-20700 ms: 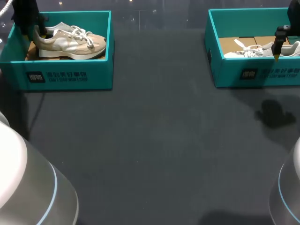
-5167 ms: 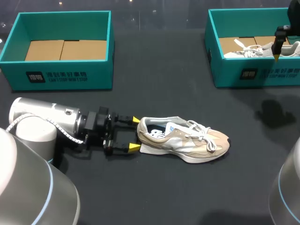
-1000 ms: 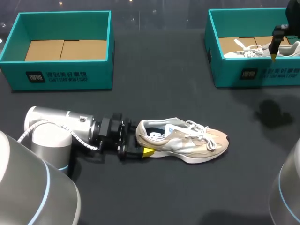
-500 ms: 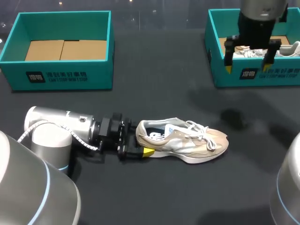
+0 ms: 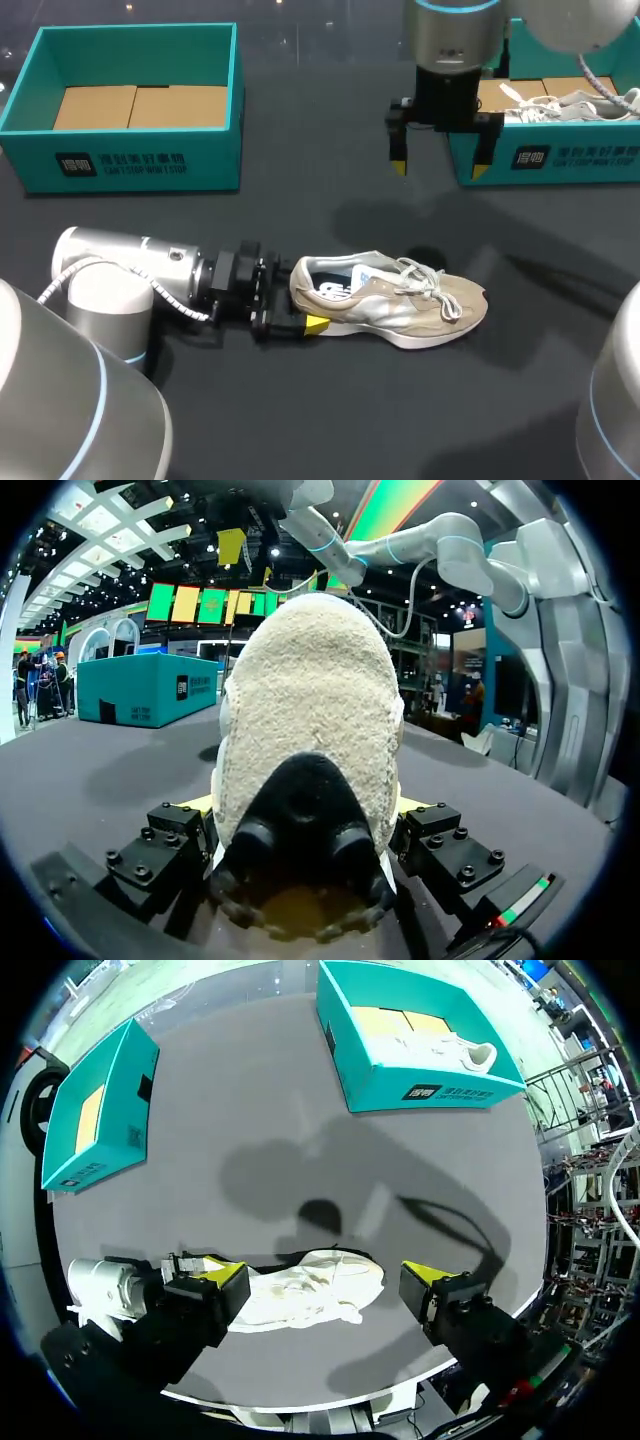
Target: Take the shoe out of the shoebox, open the shoe tongue, remove and reinsert the insole, then place the shoe into the shoebox
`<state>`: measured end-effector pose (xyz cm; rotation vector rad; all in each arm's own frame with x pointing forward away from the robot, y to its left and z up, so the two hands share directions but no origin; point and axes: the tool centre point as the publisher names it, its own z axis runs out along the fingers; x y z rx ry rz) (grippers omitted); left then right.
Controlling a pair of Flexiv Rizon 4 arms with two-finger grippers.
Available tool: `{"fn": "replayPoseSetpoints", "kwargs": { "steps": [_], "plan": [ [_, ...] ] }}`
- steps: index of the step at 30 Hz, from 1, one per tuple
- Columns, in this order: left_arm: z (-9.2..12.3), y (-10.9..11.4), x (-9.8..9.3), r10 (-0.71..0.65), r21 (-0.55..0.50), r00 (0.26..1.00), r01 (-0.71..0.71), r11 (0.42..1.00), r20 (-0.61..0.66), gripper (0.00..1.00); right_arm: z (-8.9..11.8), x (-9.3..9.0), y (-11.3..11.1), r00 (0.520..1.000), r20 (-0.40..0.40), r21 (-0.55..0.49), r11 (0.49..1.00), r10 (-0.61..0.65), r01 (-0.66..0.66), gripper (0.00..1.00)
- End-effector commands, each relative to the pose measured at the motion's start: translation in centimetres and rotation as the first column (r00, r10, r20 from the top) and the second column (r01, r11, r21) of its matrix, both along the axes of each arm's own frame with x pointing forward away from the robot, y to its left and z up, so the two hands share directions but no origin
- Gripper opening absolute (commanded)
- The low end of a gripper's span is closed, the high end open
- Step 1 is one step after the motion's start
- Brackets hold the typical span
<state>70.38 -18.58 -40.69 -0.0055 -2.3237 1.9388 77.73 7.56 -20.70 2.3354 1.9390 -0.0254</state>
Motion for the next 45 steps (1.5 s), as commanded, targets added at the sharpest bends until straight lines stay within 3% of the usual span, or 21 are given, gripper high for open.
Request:
{"fn": "replayPoseSetpoints", "kwargs": {
  "steps": [1,13,14,21,29,31,44,45],
  "plan": [
    [0.0,0.0,-0.2,0.002,0.0,1.0,-0.002,1.0,0.0,0.0,-0.5,0.6,1.4,1.0,-0.011,-0.027,1.0,-0.003,0.002,1.0],
    [0.0,0.0,-0.2,0.002,0.0,1.0,-0.002,1.0,0.0,0.0,-0.5,0.6,1.4,1.0,-0.011,-0.027,1.0,-0.003,0.002,1.0],
    [0.0,0.0,-0.2,0.002,0.0,1.0,-0.002,1.0,0.0,0.0,-0.7,0.4,2.4,1.0,-0.015,-0.081,0.997,-0.002,0.0,1.0],
    [0.0,0.0,-0.2,0.002,0.0,1.0,-0.002,1.0,0.0,0.0,-3.3,-2.8,7.4,0.998,-0.066,-0.108,0.994,-0.024,0.017,1.0],
    [0.0,0.0,-0.2,0.002,0.0,1.0,-0.002,1.0,0.0,0.0,-4.4,-7.0,11.1,0.997,-0.035,-0.109,0.992,-0.075,0.071,1.0],
    [0.0,0.0,-0.2,0.002,0.0,1.0,-0.002,1.0,0.0,0.0,-5.2,-7.9,11.9,0.995,-0.019,-0.049,0.994,-0.098,0.097,1.0],
    [0.0,0.0,-0.2,0.002,0.0,1.0,-0.002,1.0,0.0,0.0,-5.2,-7.9,11.9,0.995,-0.019,-0.049,0.994,-0.098,0.097,1.0],
    [0.0,0.0,-0.2,0.002,0.0,1.0,-0.002,1.0,0.0,0.0,-5.4,-8.2,12.2,0.994,-0.022,-0.084,0.991,-0.103,0.101,1.0]
  ]
}}
